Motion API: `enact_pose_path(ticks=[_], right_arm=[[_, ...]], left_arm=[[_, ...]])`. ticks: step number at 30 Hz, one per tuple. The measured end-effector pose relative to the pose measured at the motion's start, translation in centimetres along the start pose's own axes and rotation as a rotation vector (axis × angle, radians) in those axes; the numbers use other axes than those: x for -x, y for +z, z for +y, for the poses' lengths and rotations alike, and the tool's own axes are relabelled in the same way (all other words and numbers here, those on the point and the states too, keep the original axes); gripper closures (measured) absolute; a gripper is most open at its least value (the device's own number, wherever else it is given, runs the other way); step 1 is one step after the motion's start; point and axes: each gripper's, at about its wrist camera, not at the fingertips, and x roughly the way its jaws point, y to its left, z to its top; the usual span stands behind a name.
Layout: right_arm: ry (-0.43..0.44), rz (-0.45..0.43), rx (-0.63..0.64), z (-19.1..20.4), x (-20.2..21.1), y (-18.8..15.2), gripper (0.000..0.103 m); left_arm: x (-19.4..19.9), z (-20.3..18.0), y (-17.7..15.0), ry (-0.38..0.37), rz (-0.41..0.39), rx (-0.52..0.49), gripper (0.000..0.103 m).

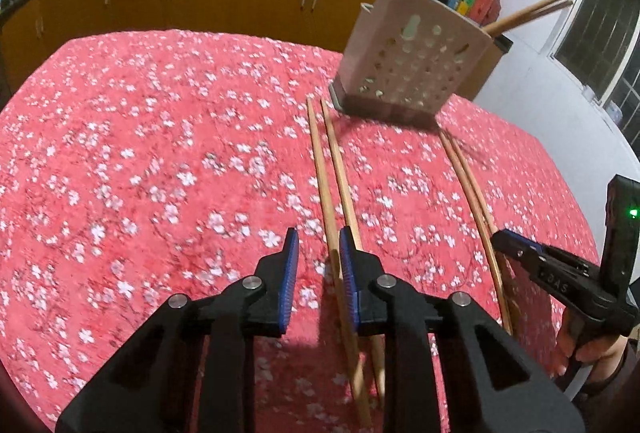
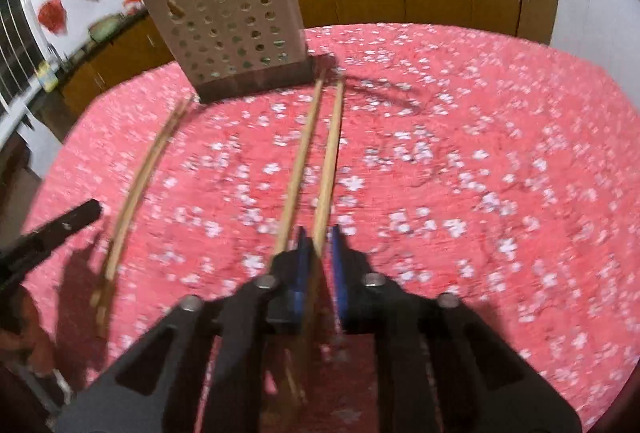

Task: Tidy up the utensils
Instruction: 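Close the left tool on a chopstick while the right tool grasps another, then hold the grasped chopsticks on the tablecloth with both tools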

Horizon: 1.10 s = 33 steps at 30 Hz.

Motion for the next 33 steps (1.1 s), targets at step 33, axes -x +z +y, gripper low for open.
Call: enact_pose_path(ticks=[33], right_arm=[[-0.13,-0.047,-0.052,-4.1,-0.1,1.1,0.095]], left_arm=[[-2.2,3.6,1.9,0.155,0.023,-0.035,0.095]])
